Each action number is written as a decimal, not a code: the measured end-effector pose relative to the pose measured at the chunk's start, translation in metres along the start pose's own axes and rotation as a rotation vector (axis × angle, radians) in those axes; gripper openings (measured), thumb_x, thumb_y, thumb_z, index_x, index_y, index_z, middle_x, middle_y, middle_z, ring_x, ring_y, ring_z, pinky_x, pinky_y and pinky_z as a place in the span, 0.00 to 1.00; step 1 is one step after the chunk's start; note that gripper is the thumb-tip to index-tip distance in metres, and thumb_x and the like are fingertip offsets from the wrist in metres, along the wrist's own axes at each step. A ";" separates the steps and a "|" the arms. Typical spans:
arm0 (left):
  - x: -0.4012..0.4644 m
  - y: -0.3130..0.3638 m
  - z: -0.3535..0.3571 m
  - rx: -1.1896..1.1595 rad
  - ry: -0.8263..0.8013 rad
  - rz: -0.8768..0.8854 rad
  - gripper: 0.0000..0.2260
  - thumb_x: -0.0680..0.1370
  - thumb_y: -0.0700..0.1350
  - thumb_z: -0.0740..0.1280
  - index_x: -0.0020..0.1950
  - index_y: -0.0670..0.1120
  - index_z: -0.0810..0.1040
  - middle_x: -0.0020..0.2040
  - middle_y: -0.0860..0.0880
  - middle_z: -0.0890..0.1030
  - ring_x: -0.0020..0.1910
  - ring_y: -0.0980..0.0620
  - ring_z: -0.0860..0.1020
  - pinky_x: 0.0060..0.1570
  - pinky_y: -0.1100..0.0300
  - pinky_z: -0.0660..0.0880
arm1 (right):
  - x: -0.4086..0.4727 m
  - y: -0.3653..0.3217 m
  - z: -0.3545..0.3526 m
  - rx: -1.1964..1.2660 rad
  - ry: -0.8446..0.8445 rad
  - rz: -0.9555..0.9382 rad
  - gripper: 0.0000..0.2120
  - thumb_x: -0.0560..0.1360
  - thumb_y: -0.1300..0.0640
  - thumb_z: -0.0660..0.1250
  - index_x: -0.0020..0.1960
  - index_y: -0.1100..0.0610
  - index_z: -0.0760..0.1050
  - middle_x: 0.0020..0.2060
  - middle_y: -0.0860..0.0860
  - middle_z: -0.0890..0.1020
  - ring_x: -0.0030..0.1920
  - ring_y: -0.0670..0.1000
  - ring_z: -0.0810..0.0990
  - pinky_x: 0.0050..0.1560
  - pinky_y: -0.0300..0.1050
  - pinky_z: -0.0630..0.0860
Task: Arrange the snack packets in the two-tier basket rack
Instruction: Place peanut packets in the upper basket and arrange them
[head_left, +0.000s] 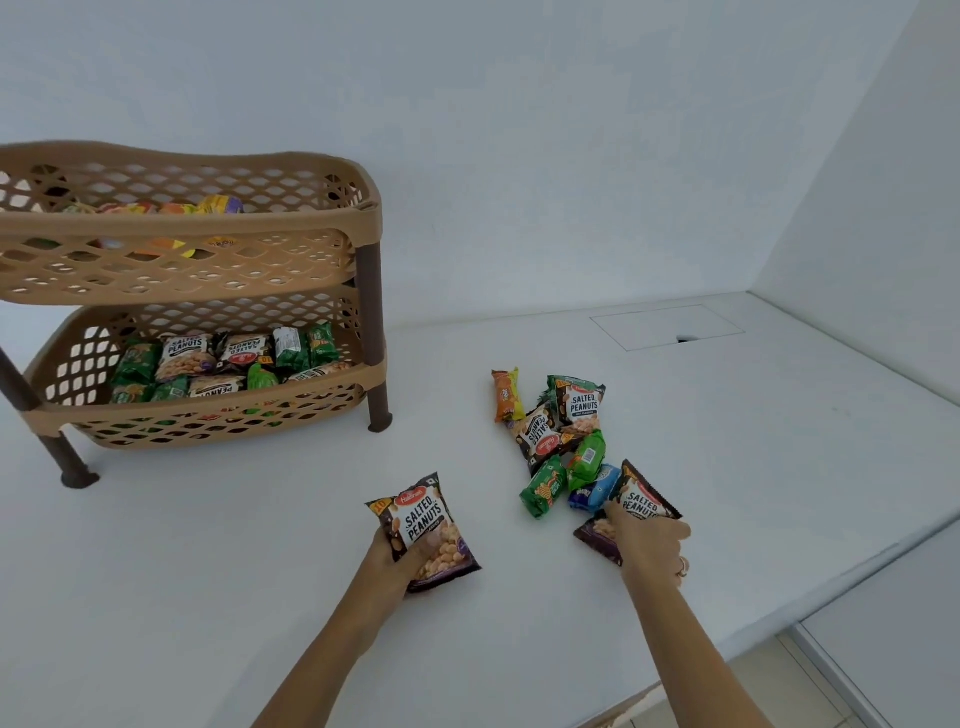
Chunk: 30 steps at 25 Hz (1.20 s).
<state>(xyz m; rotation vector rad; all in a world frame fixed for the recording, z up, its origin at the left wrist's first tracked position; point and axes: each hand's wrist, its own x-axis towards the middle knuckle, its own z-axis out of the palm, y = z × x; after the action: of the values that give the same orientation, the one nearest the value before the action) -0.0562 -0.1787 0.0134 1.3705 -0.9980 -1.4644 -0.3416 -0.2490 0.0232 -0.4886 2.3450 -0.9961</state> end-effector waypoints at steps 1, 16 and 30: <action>-0.001 0.001 0.000 -0.020 -0.017 -0.006 0.18 0.74 0.52 0.70 0.63 0.56 0.72 0.56 0.56 0.83 0.54 0.58 0.81 0.54 0.62 0.75 | 0.005 0.001 -0.001 0.005 -0.023 -0.003 0.36 0.63 0.44 0.77 0.60 0.64 0.68 0.51 0.60 0.79 0.53 0.62 0.76 0.57 0.56 0.71; -0.014 0.226 -0.095 0.008 0.119 0.453 0.16 0.75 0.51 0.70 0.61 0.53 0.75 0.53 0.54 0.85 0.51 0.53 0.84 0.54 0.52 0.77 | -0.156 -0.198 0.003 0.526 -0.377 -0.605 0.40 0.68 0.27 0.59 0.66 0.57 0.63 0.47 0.46 0.73 0.44 0.48 0.74 0.45 0.45 0.71; 0.064 0.371 -0.307 0.541 0.469 0.215 0.13 0.73 0.49 0.72 0.51 0.42 0.81 0.49 0.40 0.84 0.50 0.41 0.82 0.60 0.41 0.74 | -0.296 -0.441 0.174 -0.143 -0.806 -0.966 0.36 0.78 0.48 0.63 0.73 0.68 0.50 0.59 0.59 0.74 0.51 0.53 0.79 0.49 0.44 0.77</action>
<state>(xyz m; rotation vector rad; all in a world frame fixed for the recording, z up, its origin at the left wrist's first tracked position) 0.2757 -0.3485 0.3249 1.8105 -1.2240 -0.6787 0.0473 -0.4826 0.3487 -1.7891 1.3950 -0.7548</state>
